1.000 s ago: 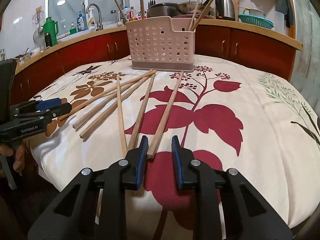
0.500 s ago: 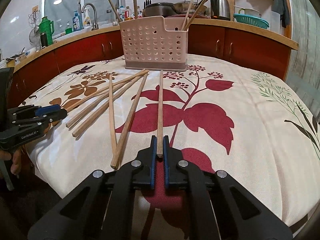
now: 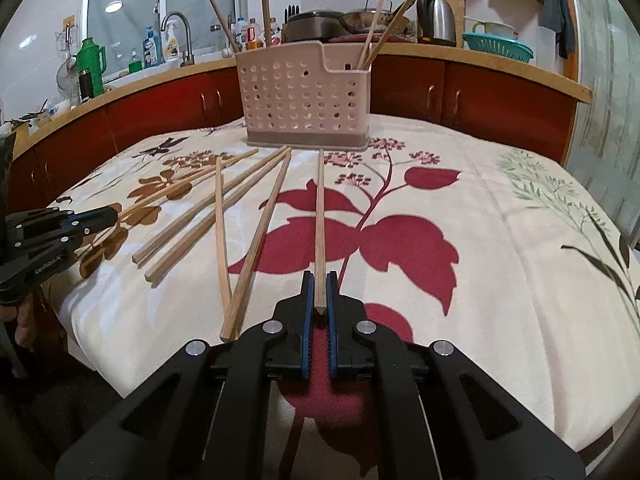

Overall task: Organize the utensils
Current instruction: 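Close the left gripper on another chopstick while the right gripper holds its chopstick, then lift both chopsticks upright and carry them over the pink basket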

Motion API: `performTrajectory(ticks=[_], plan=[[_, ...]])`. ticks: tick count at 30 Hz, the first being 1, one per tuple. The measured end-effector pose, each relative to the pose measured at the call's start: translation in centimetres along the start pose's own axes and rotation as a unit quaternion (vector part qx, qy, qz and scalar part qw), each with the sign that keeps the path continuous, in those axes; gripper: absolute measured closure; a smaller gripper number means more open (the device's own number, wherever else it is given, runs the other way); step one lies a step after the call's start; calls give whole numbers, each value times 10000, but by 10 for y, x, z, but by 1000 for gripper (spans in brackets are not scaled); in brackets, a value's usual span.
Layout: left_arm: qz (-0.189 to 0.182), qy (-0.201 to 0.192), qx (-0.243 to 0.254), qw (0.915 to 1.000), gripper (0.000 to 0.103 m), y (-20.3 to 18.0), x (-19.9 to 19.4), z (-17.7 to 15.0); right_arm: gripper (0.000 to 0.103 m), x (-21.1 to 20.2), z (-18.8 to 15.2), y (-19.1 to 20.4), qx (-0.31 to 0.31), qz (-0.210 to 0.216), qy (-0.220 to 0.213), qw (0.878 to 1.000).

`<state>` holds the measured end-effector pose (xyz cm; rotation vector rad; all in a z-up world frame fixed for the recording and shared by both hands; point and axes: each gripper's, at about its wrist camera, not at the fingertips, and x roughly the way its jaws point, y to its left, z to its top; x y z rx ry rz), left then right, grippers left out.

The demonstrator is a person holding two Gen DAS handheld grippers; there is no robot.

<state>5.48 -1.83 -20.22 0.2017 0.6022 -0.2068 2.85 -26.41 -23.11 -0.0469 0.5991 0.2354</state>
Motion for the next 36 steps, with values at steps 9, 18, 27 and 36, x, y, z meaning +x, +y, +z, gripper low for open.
performTrajectory(ticks=[9,18,27,36], plan=[[153,-398,-25,9991,97,6,-29,12,97,-20,15,2,-92,-124,-357,9992],[235,-822,-121,9963,97,11,-55,31,97,-45,33,6,-170,-201,-758,9968],[220,-1202,-204,9923,97,12,-83,50,97,-74,54,7,-141,-236,-1170,9928],[145,-1361,-373,9899,97,17,-101,65,97,-94,68,8,-133,-203,-1399,9899]])
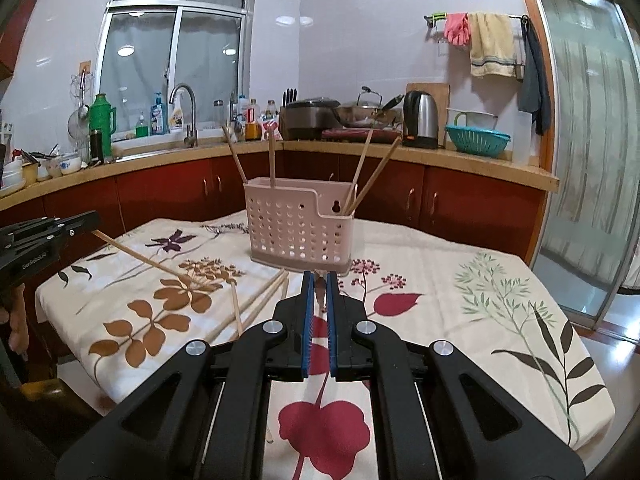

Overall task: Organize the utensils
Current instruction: 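Lift both chopsticks upright and carry them over the pink basket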

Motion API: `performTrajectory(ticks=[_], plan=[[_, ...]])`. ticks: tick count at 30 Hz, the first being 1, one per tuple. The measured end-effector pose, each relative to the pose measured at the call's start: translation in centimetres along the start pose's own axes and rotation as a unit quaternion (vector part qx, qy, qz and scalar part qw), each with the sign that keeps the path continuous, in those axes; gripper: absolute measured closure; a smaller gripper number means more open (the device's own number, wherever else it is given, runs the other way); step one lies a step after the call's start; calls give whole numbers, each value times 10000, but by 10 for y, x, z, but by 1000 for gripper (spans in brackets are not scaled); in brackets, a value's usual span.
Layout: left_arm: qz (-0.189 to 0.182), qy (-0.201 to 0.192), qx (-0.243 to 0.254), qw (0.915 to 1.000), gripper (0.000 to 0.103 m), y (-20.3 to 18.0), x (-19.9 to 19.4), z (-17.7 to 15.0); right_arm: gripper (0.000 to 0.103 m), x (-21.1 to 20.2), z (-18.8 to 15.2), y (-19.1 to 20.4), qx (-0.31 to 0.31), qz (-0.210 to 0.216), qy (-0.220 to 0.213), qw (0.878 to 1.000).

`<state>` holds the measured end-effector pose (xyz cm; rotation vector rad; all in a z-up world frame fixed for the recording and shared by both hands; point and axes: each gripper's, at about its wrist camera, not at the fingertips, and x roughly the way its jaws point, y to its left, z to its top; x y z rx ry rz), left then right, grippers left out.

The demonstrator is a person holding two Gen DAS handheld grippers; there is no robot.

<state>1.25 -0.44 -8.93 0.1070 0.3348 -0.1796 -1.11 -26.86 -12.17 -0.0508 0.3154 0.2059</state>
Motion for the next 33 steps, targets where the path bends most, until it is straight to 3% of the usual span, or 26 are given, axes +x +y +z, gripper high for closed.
performTrajectory(ticks=[16,33], plan=[[-63,-34,-269,9996,97,10,-14,23,97,-14,23,3,49,71,-244,9997],[-90,0,-201,9998,97,10,0,38,97,-4,37,5,71,148,-158,9997]])
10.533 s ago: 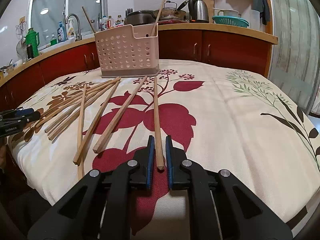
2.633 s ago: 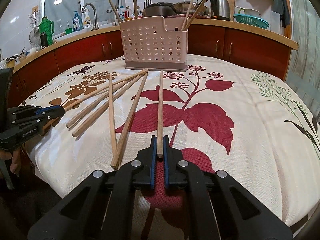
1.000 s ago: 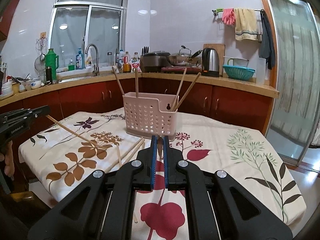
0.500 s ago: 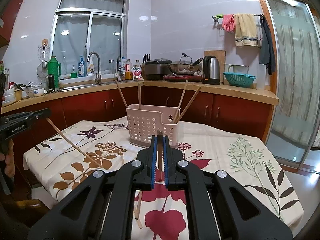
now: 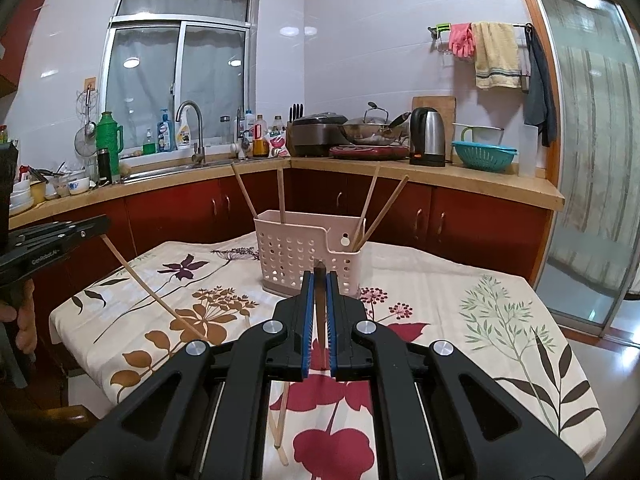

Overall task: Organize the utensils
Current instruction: 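Lift both chopsticks upright and carry them over the pink basket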

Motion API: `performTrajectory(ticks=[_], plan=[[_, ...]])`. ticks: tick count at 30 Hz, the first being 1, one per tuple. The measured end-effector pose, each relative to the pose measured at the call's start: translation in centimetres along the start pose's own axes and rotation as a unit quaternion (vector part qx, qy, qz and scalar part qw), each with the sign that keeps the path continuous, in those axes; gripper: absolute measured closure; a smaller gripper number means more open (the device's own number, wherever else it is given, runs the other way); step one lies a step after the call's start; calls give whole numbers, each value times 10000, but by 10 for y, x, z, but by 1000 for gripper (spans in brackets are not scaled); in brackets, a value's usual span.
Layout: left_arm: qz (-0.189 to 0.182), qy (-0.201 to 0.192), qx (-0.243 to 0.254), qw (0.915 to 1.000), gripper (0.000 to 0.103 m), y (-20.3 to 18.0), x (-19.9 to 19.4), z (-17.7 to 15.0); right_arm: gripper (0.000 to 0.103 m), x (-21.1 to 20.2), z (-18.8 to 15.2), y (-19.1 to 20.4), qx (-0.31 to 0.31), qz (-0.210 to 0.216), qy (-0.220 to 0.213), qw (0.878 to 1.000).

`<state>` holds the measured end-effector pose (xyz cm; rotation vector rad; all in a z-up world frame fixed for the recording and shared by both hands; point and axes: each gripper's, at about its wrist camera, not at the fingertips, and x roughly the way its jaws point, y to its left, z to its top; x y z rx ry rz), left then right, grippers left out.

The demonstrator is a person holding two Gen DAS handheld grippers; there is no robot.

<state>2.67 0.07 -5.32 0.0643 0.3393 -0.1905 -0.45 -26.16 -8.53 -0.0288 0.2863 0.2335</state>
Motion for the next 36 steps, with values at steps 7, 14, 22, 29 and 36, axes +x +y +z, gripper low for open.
performTrajectory(ticks=[7,14,22,29,36], plan=[[-17,-105,-27,9999,97,-1,13,9,97,13,10,-4,21,22,-63,10000],[-52,-208,-57,9998,97,0,28,18,97,27,19,-10,98,53,-139,9998],[-119,-308,-88,9994,97,5,34,30,97,36,27,-14,167,91,-152,9997],[-296,-475,-172,9983,97,9,37,52,97,42,45,-19,183,98,-311,9993],[-456,-825,-70,9955,97,7,42,87,97,49,75,-29,191,101,-668,9975]])
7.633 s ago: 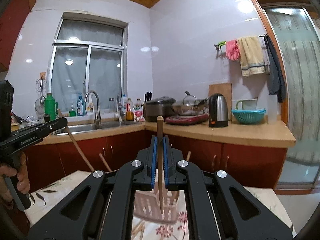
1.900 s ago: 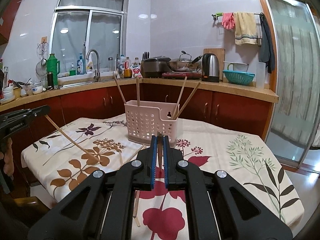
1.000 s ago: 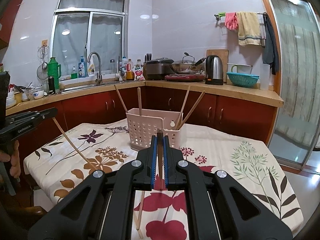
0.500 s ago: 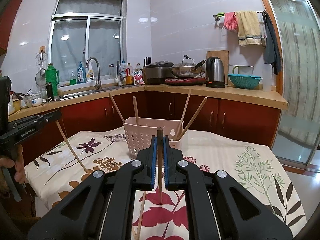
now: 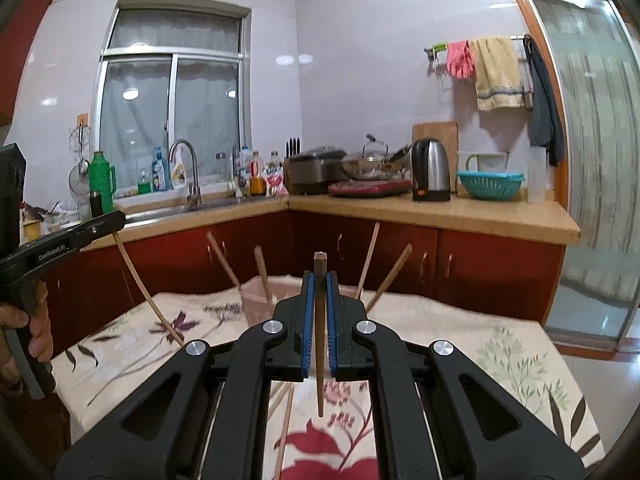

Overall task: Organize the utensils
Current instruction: 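Lift both chopsticks upright and carry them over the pink basket, then lower both chopsticks into the pink basket and open both grippers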

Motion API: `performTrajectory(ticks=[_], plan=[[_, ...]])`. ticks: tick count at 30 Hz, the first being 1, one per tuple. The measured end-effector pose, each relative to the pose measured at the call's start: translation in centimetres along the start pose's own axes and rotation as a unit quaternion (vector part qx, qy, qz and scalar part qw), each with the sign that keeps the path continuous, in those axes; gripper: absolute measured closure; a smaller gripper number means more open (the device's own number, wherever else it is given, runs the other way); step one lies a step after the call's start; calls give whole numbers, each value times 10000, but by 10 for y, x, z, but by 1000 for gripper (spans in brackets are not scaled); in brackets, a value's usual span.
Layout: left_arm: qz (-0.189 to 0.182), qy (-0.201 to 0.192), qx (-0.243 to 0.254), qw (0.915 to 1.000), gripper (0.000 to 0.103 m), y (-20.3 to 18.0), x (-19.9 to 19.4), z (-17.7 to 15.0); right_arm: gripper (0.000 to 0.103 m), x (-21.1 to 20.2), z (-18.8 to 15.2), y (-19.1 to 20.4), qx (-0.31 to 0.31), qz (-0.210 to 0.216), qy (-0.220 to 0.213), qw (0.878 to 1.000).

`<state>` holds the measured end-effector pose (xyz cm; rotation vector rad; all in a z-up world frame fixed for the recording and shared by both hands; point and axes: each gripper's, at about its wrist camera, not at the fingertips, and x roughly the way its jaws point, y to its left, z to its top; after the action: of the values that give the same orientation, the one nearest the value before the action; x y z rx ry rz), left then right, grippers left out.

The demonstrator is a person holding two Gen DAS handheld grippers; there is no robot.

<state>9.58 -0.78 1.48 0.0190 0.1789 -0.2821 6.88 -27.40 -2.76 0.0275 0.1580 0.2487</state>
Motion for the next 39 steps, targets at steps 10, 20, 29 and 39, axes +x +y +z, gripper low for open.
performTrajectory(ticks=[10,20,29,39], plan=[[-2,-582,214,9981,97,-6,23,40,97,29,45,-10,-108,25,-661,9978],[9,-934,229,9954,97,-9,60,61,97,82,66,-26,9,56,-984,9951],[-85,-411,216,9989,97,-9,110,21,97,142,26,-39,250,87,-391,9989],[-149,190,200,9995,78,-9,136,-12,78,147,-1,-30,248,25,8,9997]])
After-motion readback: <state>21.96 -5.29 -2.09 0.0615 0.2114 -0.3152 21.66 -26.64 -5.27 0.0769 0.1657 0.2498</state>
